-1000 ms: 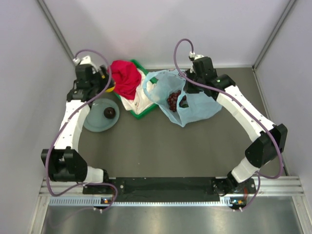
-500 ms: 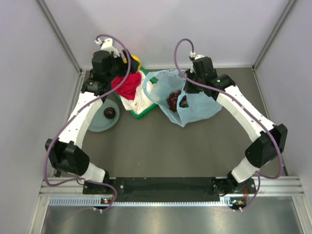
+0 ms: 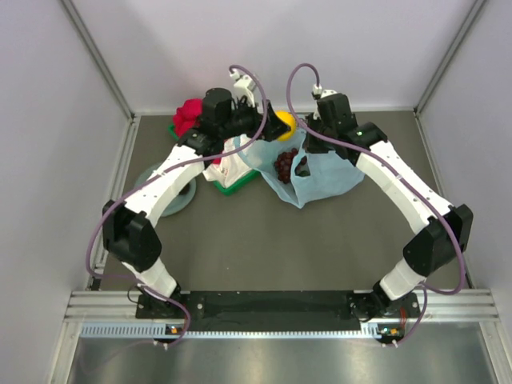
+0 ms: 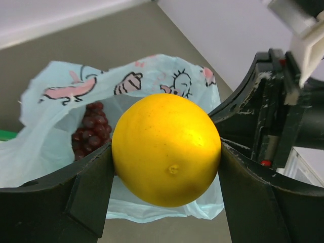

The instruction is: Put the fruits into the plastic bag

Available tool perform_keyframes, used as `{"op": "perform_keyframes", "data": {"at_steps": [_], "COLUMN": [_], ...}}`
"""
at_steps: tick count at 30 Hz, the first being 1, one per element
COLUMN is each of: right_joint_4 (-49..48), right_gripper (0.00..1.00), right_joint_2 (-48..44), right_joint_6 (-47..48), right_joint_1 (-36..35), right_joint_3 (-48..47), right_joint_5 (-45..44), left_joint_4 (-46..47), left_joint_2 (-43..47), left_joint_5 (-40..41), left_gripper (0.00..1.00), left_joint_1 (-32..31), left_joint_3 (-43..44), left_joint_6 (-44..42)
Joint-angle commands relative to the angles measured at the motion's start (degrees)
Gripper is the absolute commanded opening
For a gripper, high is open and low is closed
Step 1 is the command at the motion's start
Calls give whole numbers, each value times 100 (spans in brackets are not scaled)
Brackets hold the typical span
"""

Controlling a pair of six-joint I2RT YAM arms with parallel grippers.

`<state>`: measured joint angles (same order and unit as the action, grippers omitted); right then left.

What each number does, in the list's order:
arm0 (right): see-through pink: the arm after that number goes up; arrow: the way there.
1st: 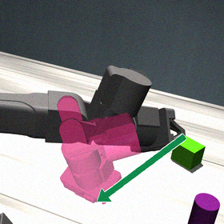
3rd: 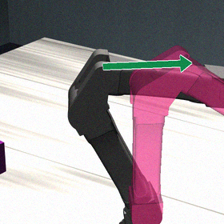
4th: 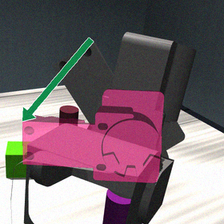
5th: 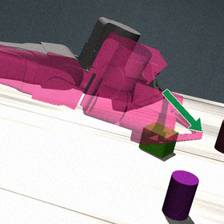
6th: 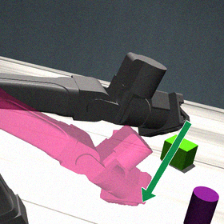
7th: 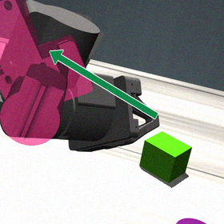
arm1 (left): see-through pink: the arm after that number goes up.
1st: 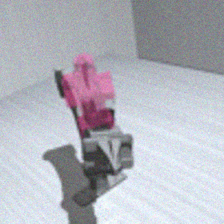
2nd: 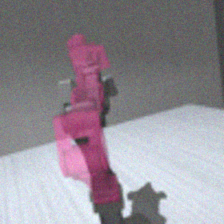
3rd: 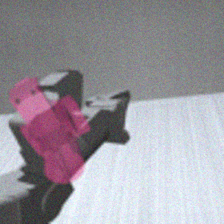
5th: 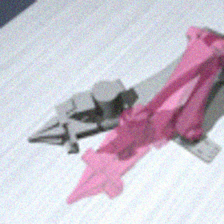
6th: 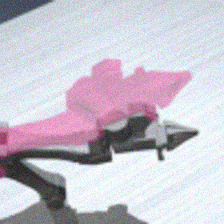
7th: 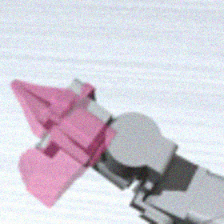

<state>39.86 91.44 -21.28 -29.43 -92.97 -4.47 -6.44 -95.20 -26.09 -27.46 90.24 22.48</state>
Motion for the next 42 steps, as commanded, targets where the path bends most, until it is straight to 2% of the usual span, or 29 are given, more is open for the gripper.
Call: {"op": "perform_keyframes", "data": {"at_steps": [1,6,15,25,32,42], "right_joint_4": [-110,-92,31,5,48,189], "right_gripper": [0,0,0,0,0,0], "right_joint_2": [-355,-486,-645,-698,-706,-557], "right_joint_6": [-69,-26,45,45,62,185], "right_joint_1": [60,60,60,51,60,60], "right_joint_3": [77,112,200,235,183,-37], "right_joint_5": [-80,-177,-327,-335,-300,-247], "left_joint_4": [170,-173,-481,-929,-1342,-974], "left_joint_2": [-253,-693,-1071,-1922,-2301,-2714], "left_joint_5": [-634,-898,-626,-397,-433,-828], "left_gripper": [41,40,40,40,42,47], "left_joint_1": [13,4,-136,-426,-435,-435], "left_joint_3": [328,512,600,1469,1769,1822], "left_joint_6": [-68,-121,-437,-797,-1070,-859]}}
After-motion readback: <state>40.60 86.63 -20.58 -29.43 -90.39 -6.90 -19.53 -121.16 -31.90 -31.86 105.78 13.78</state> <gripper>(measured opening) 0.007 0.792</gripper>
